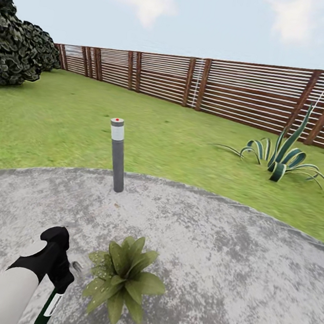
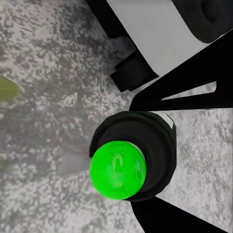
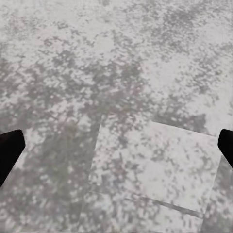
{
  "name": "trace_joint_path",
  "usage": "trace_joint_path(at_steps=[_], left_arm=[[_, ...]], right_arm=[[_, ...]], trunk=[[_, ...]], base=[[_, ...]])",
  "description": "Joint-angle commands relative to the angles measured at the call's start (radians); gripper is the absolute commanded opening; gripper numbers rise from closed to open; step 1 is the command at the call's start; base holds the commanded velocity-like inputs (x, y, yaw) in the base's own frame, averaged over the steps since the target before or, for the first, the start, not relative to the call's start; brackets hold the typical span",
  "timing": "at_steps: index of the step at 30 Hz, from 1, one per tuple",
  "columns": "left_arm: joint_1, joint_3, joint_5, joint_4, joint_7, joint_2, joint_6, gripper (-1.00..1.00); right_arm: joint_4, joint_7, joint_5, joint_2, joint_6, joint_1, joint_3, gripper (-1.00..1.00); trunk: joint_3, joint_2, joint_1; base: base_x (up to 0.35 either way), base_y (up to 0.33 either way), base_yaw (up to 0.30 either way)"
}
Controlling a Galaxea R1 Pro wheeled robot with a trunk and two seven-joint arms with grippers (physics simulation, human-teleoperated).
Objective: Pick up the pesticide atomizer in the garden and spray insectifuge to fully cover both potted plants in the garden.
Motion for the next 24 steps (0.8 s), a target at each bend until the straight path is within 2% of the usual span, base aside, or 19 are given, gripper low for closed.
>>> trace_joint_path(at_steps=[1,6,10,14,20,24], left_arm=[[0.0,0.003,-0.008,0.001,-0.01,-0.001,0.01,-1.0],[0.006,0.003,-0.007,0.009,-0.01,-0.007,0.01,-1.0],[0.005,0.003,-0.007,0.009,-0.01,-0.006,0.011,-1.0],[0.005,0.003,-0.007,0.009,-0.01,-0.006,0.011,-1.0],[0.004,0.003,-0.007,0.009,-0.01,-0.007,0.011,-1.0],[0.002,0.003,-0.007,0.009,-0.01,-0.005,0.011,-1.0]], right_arm=[[-0.001,0.008,0.005,0.001,-0.003,-0.001,-0.008,1.0],[-0.001,0.008,0.005,0.001,-0.003,-0.001,-0.008,1.0],[-0.001,0.007,0.005,0.001,-0.003,-0.001,-0.008,1.0],[-0.001,0.007,0.005,0.001,-0.003,-0.001,-0.008,1.0],[-0.001,0.007,0.005,0.001,-0.003,-0.001,-0.008,1.0],[-0.001,0.007,0.005,0.001,-0.003,-0.001,-0.008,1.0]], trunk=[[0.0,0.0,0.0],[0.003,0.0,0.0],[0.003,0.0,0.0],[0.003,0.0,0.0],[0.003,0.0,0.0],[0.003,0.0,0.0]], base=[[0.0,0.0,0.235],[0.026,-0.024,0.168],[0.144,-0.207,0.023],[0.076,-0.231,0.205],[-0.192,-0.207,0.274],[-0.04,-0.232,0.193]])
